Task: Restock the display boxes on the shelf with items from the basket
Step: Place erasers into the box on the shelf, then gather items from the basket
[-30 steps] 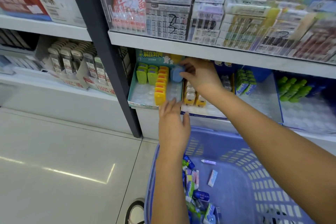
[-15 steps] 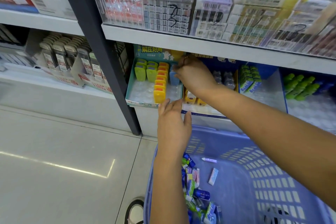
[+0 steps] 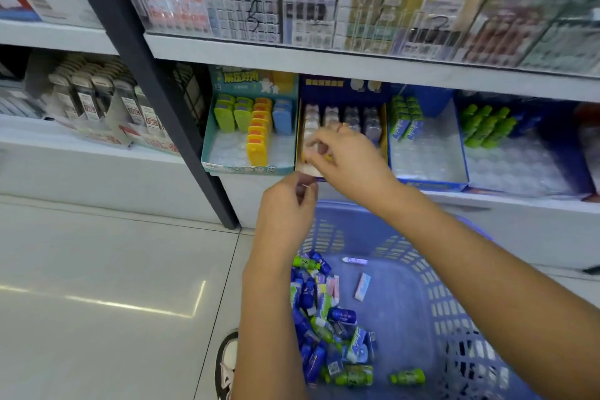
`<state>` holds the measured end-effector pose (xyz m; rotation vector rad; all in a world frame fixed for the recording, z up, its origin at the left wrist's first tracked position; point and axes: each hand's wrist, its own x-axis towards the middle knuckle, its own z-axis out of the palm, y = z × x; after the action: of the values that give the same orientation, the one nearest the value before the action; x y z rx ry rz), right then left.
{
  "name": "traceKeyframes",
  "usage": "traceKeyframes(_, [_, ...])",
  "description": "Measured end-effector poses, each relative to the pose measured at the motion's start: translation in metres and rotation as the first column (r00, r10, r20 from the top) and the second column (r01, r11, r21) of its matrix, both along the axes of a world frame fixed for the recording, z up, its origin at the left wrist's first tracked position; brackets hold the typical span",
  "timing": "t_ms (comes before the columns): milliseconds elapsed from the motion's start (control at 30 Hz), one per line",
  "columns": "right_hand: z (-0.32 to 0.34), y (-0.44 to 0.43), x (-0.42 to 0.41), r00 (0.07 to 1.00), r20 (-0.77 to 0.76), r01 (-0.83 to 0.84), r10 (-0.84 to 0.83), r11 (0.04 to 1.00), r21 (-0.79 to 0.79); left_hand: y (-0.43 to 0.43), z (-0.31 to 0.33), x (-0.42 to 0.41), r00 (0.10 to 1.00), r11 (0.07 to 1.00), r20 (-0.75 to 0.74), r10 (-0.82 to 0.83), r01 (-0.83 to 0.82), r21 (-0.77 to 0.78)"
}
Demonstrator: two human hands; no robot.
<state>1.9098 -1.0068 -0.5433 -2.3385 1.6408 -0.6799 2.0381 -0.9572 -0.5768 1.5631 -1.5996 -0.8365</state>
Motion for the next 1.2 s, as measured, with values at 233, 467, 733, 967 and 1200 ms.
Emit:
traceKeyframes(233, [-0.134,0.078,-0.087,0.965,-0.262,0.164,0.02,0.735,0.658,0.025,-0.094,-0.045,0.879,0.825,0.255,-0.403,0.229,0.517])
traceKeyframes(467, [-0.234,0.118,-0.103,0.958,-0.274,0.157,0.086,0.642,0.751,0.057,-0.182,-0.082,0.787,0.694,0.26,-0.56,0.273,0.666])
traceKeyframes(733, [-0.278,0.12,-0.13,0.96,-0.272,0.145,0.073,0.7,0.699,0.058,-0.232,-0.096,0.894,0.777,0.292,-0.341,0.093,0.622])
traceKeyframes(967, [-0.291,0.119,-0.145,0.977,-0.212,0.137,0.02,0.702,0.699,0.04,-0.242,-0.103,0.617,0.745,0.546,-0.567,0.1,0.66])
traceKeyframes(1200, [-0.261,0.106,-0.137,0.966,-0.187,0.251,-0.178,0.478,0.842,0.031,-0.248,-0.1,0.342,0.666,0.583,-0.737,0.226,0.711])
